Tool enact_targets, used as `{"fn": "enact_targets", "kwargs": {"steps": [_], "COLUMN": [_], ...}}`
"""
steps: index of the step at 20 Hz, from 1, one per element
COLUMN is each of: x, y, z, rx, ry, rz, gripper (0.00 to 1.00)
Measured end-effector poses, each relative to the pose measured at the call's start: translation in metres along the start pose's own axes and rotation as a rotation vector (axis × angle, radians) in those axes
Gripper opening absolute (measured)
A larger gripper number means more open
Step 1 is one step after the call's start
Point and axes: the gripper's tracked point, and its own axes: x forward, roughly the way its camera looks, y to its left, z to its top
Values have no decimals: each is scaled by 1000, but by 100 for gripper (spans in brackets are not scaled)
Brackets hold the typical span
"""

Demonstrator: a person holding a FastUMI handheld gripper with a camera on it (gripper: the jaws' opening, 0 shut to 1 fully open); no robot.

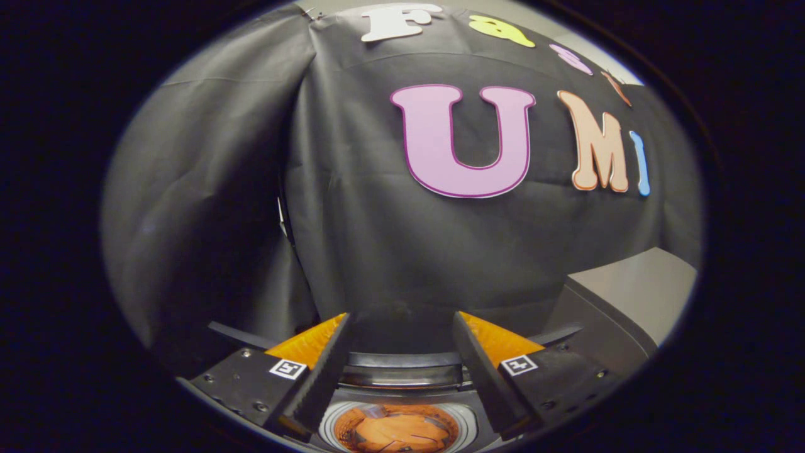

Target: Put the clothes into the washing machine and then close the washing machine lid.

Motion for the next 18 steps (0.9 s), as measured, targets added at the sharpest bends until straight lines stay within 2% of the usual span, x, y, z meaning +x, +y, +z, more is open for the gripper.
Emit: {"fn": "enact_targets", "kwargs": {"steps": [9, 11, 13, 18], "x": [3, 2, -4, -5], "y": [-4, -7, -2, -3], "z": [-4, -19, -32, -39], "rx": [12, 20, 52, 104], "ry": [26, 141, 252, 357], "rz": [-8, -29, -11, -29], "gripper": [96, 96, 96, 98]}}
